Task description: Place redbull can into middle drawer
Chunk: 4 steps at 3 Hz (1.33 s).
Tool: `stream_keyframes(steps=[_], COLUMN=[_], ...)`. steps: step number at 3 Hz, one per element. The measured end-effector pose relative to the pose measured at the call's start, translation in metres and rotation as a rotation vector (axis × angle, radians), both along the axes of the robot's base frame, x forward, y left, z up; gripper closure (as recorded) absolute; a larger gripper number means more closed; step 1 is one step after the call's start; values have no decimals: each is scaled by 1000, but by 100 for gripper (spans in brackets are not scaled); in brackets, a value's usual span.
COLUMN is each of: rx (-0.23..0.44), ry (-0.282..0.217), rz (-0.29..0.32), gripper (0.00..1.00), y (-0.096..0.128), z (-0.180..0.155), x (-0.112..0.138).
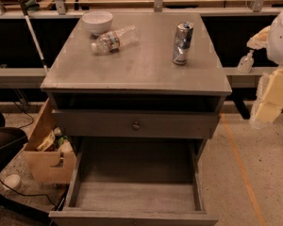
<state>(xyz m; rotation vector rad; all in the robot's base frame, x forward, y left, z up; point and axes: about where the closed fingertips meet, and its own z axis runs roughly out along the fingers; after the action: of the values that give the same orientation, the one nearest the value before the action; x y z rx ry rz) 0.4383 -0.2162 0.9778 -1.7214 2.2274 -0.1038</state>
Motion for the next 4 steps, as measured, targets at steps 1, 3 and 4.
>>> stream_keyframes(steps=[1,3,4], rx=[7,215,376], ry=[-20,-176,-288], rz=[-9,-192,-275], gripper=[0,0,0], y=[-1,-36,-52], z=[2,-4,-6], x=[4,70,112])
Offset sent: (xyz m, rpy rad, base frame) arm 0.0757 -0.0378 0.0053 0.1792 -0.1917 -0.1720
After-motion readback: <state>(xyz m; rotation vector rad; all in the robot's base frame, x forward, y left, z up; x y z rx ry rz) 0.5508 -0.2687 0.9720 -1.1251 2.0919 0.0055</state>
